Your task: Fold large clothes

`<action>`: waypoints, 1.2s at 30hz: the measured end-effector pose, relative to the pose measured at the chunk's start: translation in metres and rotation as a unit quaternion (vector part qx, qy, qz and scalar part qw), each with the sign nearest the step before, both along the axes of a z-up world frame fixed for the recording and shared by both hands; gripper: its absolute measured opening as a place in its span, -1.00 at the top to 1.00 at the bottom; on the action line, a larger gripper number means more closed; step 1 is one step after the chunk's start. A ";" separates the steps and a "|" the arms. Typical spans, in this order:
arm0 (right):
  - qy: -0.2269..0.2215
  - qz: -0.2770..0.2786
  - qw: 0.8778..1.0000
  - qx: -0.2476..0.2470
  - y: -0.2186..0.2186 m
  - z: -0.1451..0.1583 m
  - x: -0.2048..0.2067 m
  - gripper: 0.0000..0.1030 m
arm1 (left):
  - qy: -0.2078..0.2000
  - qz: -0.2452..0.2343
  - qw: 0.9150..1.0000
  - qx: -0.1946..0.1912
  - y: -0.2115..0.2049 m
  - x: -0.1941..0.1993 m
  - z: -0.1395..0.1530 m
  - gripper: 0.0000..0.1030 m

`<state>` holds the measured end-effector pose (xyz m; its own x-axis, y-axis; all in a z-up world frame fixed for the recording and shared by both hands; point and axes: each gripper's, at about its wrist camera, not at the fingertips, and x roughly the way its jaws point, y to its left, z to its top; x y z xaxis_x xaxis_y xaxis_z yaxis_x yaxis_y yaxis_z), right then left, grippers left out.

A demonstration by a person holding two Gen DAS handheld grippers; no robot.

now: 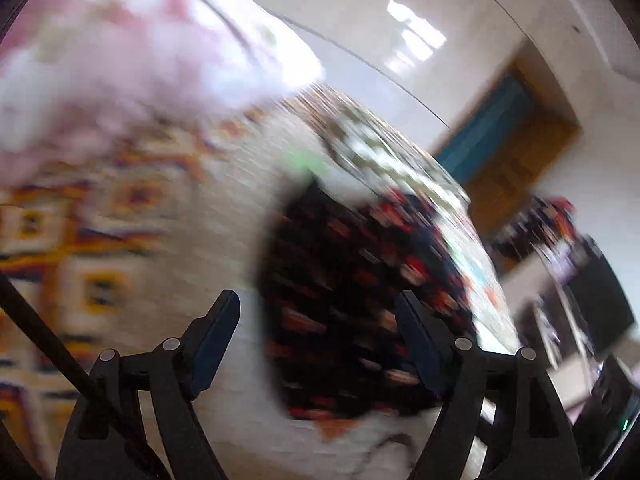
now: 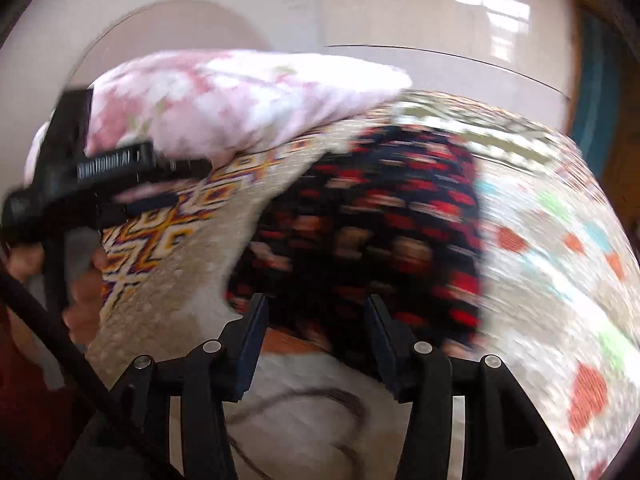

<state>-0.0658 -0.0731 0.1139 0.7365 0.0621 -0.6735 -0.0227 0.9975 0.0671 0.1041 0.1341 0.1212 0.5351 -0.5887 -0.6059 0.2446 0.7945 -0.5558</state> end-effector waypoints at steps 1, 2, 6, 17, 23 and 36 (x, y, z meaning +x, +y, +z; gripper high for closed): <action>0.001 -0.017 1.000 0.005 -0.016 0.001 -0.006 -0.08 | 0.009 -0.021 1.000 -0.011 -0.012 0.003 -0.006 -0.53; 0.003 -0.032 0.999 0.008 -0.028 0.001 -0.009 -0.08 | 0.018 -0.042 0.999 -0.022 -0.027 0.006 -0.015 -0.53; 0.018 -0.068 0.997 0.011 -0.051 -0.006 -0.013 -0.08 | 0.014 -0.080 0.997 -0.012 -0.070 0.014 -0.031 -0.52; -0.010 -0.074 0.997 -0.014 -0.038 0.022 0.042 -0.08 | -0.036 -0.054 0.998 0.027 -0.041 -0.002 0.000 0.63; 0.001 -0.016 1.000 0.012 0.000 0.043 0.134 0.39 | 0.010 -0.042 0.999 0.027 -0.031 0.000 -0.033 0.62; 0.183 -0.040 0.982 -0.006 0.035 -0.047 0.325 0.37 | 0.000 -0.034 0.999 0.032 -0.027 -0.004 -0.041 0.49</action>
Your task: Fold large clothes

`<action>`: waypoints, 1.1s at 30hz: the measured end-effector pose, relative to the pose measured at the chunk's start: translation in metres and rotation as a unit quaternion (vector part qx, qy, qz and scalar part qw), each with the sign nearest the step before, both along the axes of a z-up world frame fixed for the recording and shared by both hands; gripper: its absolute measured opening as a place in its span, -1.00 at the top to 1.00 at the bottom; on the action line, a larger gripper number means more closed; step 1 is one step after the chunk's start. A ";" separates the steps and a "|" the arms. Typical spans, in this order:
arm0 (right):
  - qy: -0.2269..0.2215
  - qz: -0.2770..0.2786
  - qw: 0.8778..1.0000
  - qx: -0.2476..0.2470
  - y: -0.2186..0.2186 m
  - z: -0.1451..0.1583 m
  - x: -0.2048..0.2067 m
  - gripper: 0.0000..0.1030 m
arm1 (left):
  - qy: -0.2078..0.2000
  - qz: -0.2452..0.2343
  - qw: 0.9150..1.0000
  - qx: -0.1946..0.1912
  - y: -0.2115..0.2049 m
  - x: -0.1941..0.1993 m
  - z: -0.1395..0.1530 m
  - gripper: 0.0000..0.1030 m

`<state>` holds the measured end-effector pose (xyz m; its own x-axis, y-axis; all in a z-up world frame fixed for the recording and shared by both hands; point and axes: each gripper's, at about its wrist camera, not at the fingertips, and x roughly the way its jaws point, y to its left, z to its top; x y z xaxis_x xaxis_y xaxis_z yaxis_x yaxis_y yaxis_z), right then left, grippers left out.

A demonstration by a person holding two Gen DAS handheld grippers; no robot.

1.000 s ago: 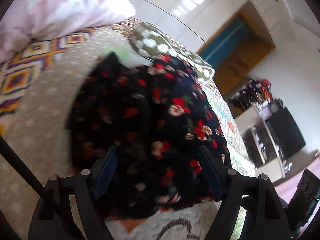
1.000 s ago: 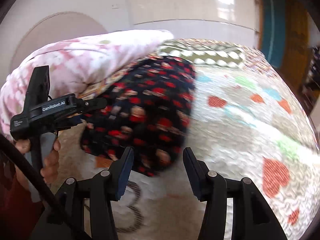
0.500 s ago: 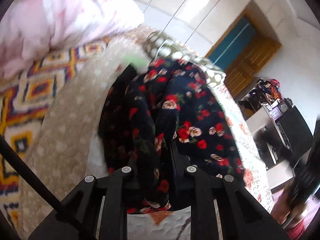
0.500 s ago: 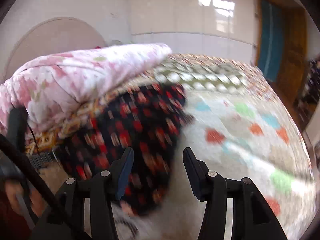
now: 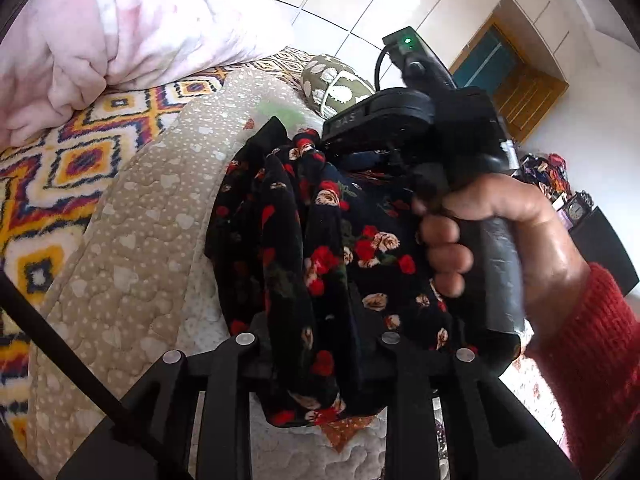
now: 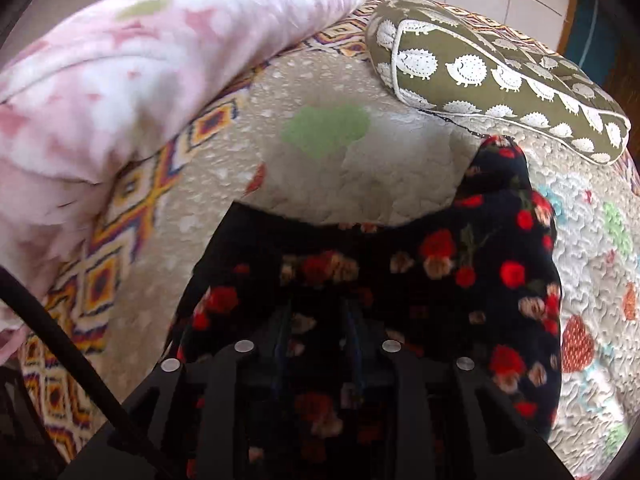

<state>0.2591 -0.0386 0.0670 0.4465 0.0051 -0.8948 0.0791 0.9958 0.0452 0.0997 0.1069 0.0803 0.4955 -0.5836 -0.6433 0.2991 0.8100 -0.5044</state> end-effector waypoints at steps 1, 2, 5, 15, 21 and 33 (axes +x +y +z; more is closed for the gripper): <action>-0.002 -0.005 1.000 -0.004 0.000 0.000 0.000 0.32 | 0.001 -0.001 1.000 -0.004 0.002 0.000 0.001 0.47; -0.003 -0.009 1.000 -0.005 0.000 -0.001 0.000 0.30 | 0.001 -0.005 1.000 -0.007 0.004 0.000 0.004 0.46; -0.031 -0.012 0.999 -0.005 -0.006 0.019 -0.014 0.29 | -0.006 -0.011 0.999 -0.032 0.018 -0.007 0.019 0.38; -0.111 -0.065 0.986 0.102 -0.111 0.065 -0.141 -0.70 | -0.013 0.026 0.997 -0.069 0.039 -0.004 0.025 -0.52; -0.091 -0.102 0.957 0.257 -0.154 -0.009 -0.161 -0.74 | -0.007 0.024 0.999 -0.033 0.024 0.007 0.008 -0.74; -0.098 -0.066 0.898 0.424 -0.149 -0.031 -0.141 -0.04 | 0.069 -0.055 0.992 -0.095 -0.016 0.021 -0.028 -0.26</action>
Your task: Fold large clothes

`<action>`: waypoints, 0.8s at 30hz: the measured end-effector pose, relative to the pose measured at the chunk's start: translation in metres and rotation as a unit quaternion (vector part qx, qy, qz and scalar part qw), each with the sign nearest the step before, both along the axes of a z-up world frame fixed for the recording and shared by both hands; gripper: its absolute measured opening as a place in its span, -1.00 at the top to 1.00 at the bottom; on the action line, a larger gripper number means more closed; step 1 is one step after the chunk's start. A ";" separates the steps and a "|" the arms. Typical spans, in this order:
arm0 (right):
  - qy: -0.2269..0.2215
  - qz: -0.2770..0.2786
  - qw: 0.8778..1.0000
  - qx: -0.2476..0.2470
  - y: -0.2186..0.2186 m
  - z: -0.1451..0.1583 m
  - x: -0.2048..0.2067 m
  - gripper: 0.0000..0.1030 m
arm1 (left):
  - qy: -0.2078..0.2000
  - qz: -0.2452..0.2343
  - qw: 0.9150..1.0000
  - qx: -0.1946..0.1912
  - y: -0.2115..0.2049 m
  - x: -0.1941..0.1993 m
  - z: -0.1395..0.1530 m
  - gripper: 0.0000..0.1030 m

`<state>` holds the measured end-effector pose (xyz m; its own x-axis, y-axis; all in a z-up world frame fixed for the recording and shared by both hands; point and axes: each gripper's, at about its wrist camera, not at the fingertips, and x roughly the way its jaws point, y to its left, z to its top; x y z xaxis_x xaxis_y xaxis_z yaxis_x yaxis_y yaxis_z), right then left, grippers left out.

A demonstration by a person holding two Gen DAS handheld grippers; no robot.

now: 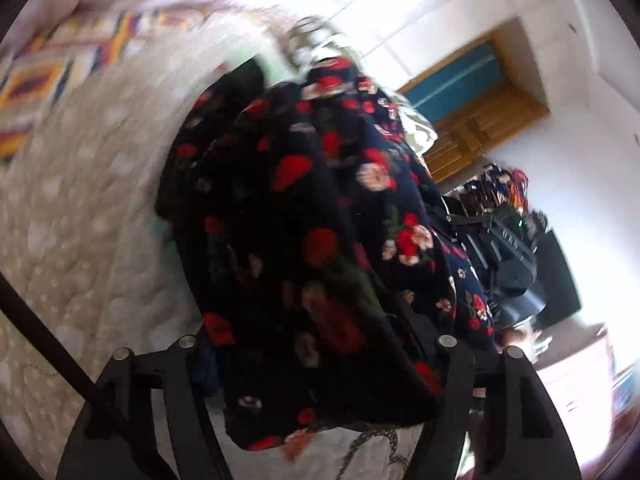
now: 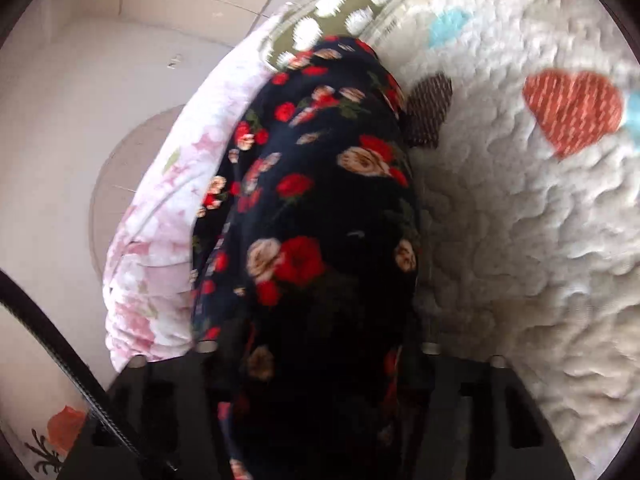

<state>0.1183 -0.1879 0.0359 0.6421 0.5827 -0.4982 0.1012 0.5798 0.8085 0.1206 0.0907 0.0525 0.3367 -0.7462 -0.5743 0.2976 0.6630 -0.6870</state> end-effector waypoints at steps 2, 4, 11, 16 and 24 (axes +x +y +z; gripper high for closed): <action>-0.024 -0.005 1.000 -0.015 -0.008 0.020 -0.013 -0.03 | -0.012 -0.028 0.999 -0.016 -0.015 -0.011 0.010 -0.24; -0.035 -0.012 0.999 -0.024 -0.021 0.033 -0.028 -0.06 | -0.018 -0.040 0.999 -0.012 -0.030 -0.018 0.013 -0.25; 0.053 -0.070 0.990 -0.107 -0.043 0.012 -0.044 -0.52 | -0.004 -0.034 0.999 0.040 -0.039 -0.018 0.008 -0.25; 0.007 -0.098 0.963 -0.249 -0.029 0.084 -0.083 -0.52 | -0.049 -0.017 0.997 0.052 -0.013 -0.029 0.029 -0.28; -0.015 -0.014 0.940 -0.342 0.051 0.105 -0.065 0.45 | -0.110 0.113 0.970 0.187 0.028 -0.030 0.042 -0.38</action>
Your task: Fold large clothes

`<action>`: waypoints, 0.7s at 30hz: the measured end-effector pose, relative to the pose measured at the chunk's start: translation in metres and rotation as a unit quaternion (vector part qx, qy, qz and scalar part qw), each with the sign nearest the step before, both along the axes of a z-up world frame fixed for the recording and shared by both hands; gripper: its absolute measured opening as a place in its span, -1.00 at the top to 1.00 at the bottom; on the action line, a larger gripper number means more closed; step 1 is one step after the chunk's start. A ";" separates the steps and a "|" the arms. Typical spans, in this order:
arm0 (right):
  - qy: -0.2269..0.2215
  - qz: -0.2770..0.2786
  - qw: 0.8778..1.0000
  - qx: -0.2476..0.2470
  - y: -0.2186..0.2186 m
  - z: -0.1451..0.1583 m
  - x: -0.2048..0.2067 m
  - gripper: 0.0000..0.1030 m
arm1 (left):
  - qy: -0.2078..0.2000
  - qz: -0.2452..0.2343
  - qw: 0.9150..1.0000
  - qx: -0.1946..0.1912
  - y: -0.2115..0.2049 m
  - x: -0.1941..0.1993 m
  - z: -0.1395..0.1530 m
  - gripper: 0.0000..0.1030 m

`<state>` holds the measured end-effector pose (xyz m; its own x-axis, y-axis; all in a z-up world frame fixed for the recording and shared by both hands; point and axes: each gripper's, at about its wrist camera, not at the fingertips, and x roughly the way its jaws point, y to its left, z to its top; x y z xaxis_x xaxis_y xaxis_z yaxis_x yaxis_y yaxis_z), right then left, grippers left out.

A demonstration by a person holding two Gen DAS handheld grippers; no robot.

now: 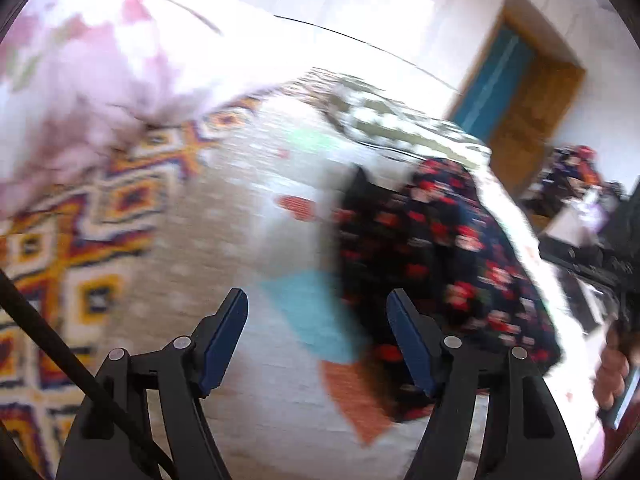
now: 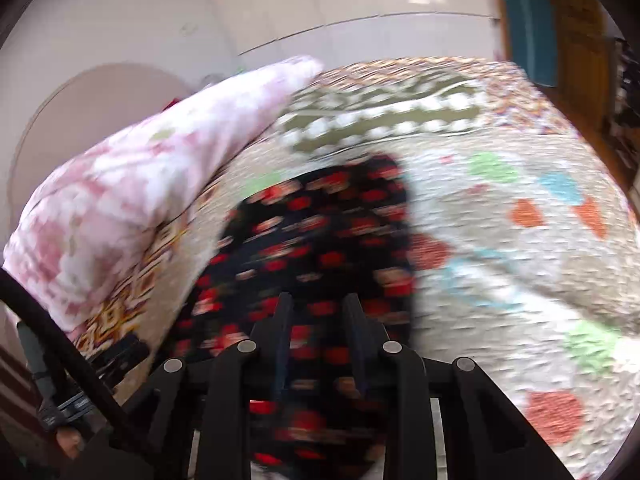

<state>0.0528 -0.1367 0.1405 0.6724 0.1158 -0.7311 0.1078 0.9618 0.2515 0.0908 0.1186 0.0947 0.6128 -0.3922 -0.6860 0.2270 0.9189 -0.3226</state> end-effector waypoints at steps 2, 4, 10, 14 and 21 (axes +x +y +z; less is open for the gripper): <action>0.030 0.018 0.999 -0.003 0.020 -0.027 0.007 0.45 | -0.003 0.026 1.000 0.012 0.013 0.008 -0.001 -0.38; 0.065 0.023 0.997 -0.040 0.041 -0.057 0.014 0.41 | -0.001 0.039 0.999 0.016 0.024 0.009 -0.003 -0.38; 0.019 0.035 0.995 -0.088 0.070 -0.015 0.023 0.41 | -0.012 0.052 0.998 0.025 0.034 0.007 0.000 -0.42; 0.019 0.012 0.996 -0.088 0.074 -0.014 0.076 0.45 | -0.014 0.058 0.998 0.022 0.038 0.006 0.000 -0.46; 0.090 0.019 0.987 -0.136 0.096 -0.061 0.131 0.25 | -0.019 0.071 0.997 0.030 0.044 0.007 0.002 -0.49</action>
